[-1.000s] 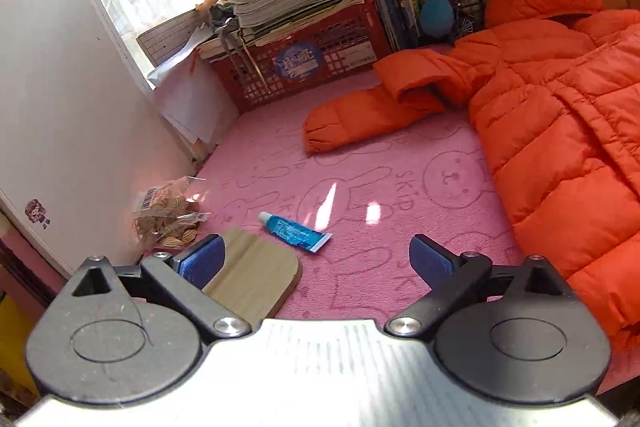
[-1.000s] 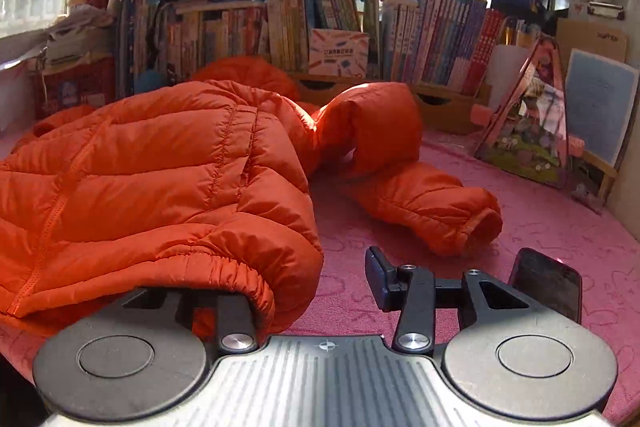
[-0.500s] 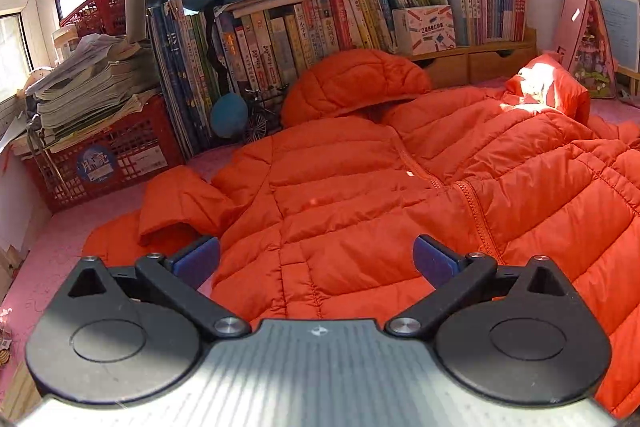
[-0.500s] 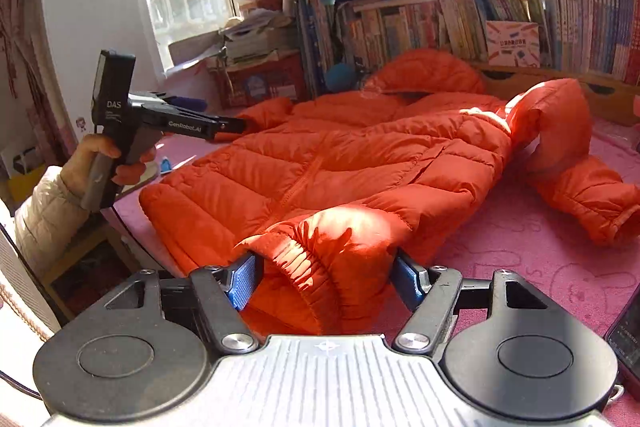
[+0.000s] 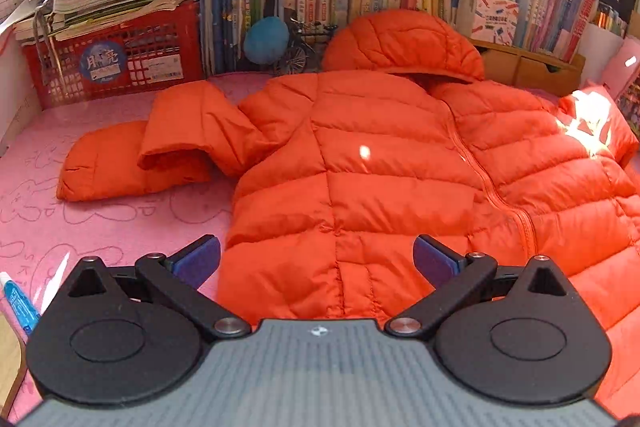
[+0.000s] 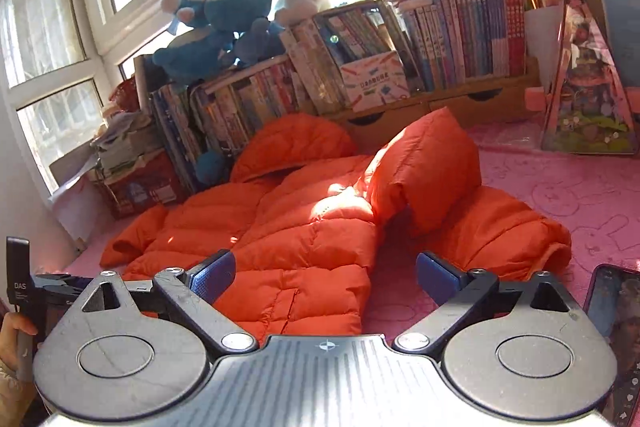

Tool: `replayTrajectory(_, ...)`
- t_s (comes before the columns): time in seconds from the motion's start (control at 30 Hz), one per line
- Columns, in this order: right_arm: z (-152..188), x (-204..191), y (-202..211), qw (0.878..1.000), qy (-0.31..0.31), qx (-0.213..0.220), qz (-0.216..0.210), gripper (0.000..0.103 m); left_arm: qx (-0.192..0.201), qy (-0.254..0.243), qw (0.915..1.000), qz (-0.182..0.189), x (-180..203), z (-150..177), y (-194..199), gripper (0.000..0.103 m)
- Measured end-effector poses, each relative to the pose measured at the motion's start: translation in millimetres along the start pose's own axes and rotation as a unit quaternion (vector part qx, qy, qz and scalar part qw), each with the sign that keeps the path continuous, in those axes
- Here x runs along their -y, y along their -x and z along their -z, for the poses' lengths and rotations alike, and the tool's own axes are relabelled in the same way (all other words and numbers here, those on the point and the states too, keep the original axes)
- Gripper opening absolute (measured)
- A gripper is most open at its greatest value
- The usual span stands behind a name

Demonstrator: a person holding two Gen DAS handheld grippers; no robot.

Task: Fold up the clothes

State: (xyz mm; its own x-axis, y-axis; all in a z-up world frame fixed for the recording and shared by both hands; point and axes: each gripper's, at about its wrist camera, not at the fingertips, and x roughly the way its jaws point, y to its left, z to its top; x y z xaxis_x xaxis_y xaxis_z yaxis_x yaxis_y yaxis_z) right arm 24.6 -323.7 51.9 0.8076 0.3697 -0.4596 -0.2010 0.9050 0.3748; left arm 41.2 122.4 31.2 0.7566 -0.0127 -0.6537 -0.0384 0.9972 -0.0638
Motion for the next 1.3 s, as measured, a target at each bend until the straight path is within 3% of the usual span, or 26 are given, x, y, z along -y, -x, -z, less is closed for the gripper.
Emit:
replayTrajectory(0.1,-9,13,-48,0.998,-0.066,-0.003,0.015,0.098,0.008,0.083,0.9961,-0.03,-40,-13,-9,0.103)
replayTrajectory(0.17,-14,15,-74,0.996,-0.085,-0.002,0.03,0.098,0.013,0.158,0.9858,-0.054,-75,-18,-19,0.103)
replayTrajectory(0.3,-4,-18,-88,0.996,0.023,0.007,0.085,0.098,0.01,0.256,0.9606,-0.108,-130,-19,-36,0.103)
replayTrajectory(0.43,19,-58,-95,0.982,0.143,-0.004,0.122,0.098,0.001,0.297,0.9444,-0.14,-155,-19,-50,0.103)
replayTrajectory(0.57,31,-66,-108,0.981,0.149,-0.019,0.126,0.098,0.007,0.314,0.9238,-0.218,-171,-20,-63,0.103)
replayTrajectory(0.67,34,-63,-113,0.982,0.137,-0.026,0.125,0.098,-0.011,0.324,0.9195,-0.223,-182,-21,-79,0.103)
replayTrajectory(0.87,36,-61,-116,0.982,0.136,-0.032,0.126,0.098,-0.009,0.289,0.928,-0.235,-169,-35,-101,0.1)
replayTrajectory(0.97,39,-63,-118,0.981,0.144,-0.034,0.128,0.098,-0.007,0.278,0.9275,-0.249,-161,-43,-106,0.069)
replayTrajectory(1.03,40,-64,-119,0.98,0.149,-0.035,0.129,0.098,0.011,0.279,0.9246,-0.26,-161,-49,-99,0.022)
replayTrajectory(1.13,40,-63,-121,0.98,0.148,-0.038,0.13,0.098,0.063,0.26,0.9183,-0.291,-161,-62,-79,0.011)
replayTrajectory(1.3,40,-61,-122,0.981,0.141,-0.042,0.128,0.098,0.144,0.224,0.8981,-0.35,-166,-86,-45,0.01)
